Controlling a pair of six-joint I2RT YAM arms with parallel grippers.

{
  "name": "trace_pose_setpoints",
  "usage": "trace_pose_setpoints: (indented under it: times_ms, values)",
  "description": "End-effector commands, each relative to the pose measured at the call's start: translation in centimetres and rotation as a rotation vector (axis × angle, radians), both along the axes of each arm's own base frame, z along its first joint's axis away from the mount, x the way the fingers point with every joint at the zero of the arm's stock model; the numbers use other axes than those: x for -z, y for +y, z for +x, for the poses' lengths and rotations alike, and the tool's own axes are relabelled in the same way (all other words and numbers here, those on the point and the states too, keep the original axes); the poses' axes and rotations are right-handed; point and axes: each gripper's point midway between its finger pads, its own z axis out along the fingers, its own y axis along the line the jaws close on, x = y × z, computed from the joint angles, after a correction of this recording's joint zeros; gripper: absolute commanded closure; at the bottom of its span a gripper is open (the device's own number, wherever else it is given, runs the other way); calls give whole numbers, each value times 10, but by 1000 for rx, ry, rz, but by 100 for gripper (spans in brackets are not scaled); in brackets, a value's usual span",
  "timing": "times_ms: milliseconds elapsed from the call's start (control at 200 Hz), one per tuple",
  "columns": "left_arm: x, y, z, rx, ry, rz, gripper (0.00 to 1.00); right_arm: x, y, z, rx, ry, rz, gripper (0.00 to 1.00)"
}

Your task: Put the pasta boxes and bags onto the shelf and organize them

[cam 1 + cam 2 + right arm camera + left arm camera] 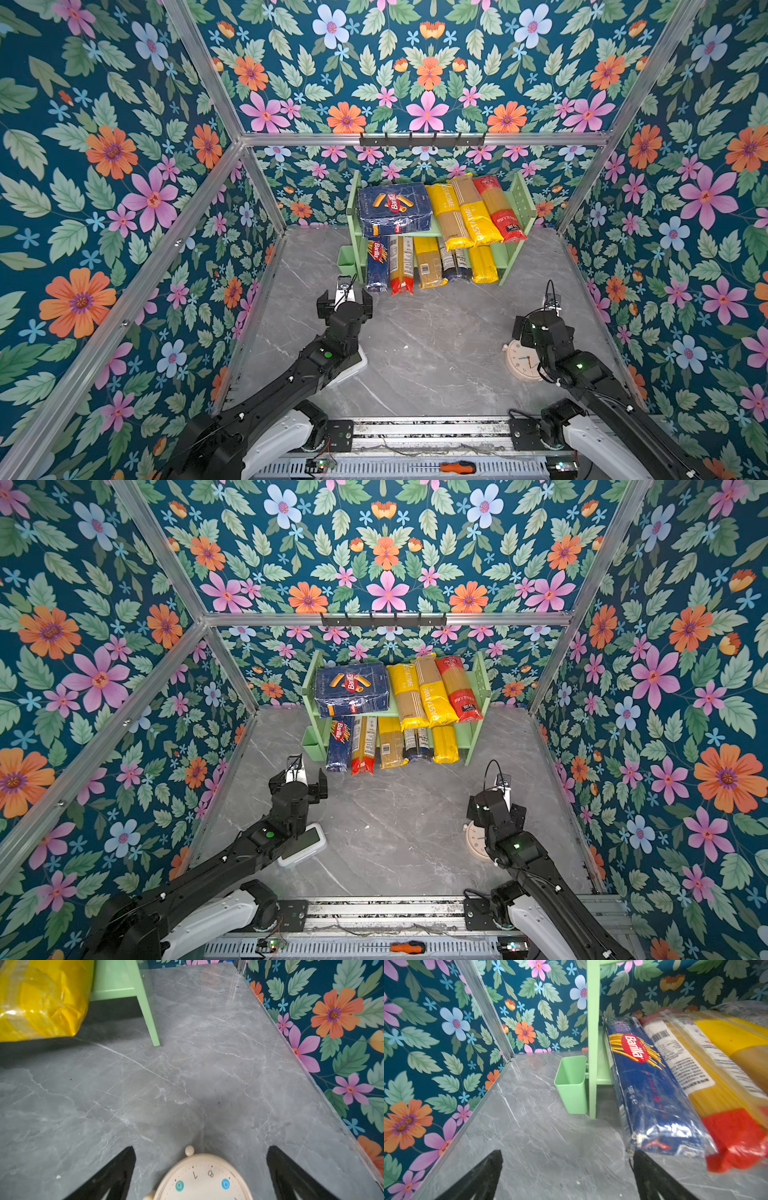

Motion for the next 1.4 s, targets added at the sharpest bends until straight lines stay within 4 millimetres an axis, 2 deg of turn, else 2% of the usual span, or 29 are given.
trace_pose_setpoints:
  times_ms: [0, 80, 185, 320, 405, 545, 705, 795, 980, 1140, 1225, 1395]
  values:
    - [-13, 13, 13, 1, -59, -10, 0, -12, -3, 18, -16, -86, 33, 1]
    - [-6, 31, 19, -9, -71, -71, 0, -11, -12, 20, 12, -86, 9, 1]
    - [5, 57, 26, -49, -74, -122, 0, -14, -15, 25, 19, -98, -19, 1]
    - [22, 80, 41, -91, -18, -102, 0, -9, -25, 36, 39, -72, 3, 1]
    - [30, 79, 52, -64, 8, -86, 0, -8, -34, 45, 55, -81, 25, 1]
    - [47, 80, 59, -48, 10, -104, 0, -18, -32, 54, 20, -166, 4, 1]
    - [58, 105, 51, -126, -33, -136, 0, -25, -30, 53, -9, -262, -4, 1]
    - [63, 109, 45, -121, -72, -177, 0, -23, -28, 54, -23, -311, 5, 1]
    - [62, 112, 42, -122, -130, -176, 0, -6, -26, 71, -36, -346, 10, 1]
    - [59, 122, 36, -166, -161, -170, 0, 24, -39, 91, -11, -281, 83, 1]
    - [58, 120, 36, -144, -169, -165, 0, 25, -34, 98, -51, -256, 74, 1]
    - [63, 112, 40, -89, -202, -142, 0, 29, -37, 107, -49, -274, 41, 1]
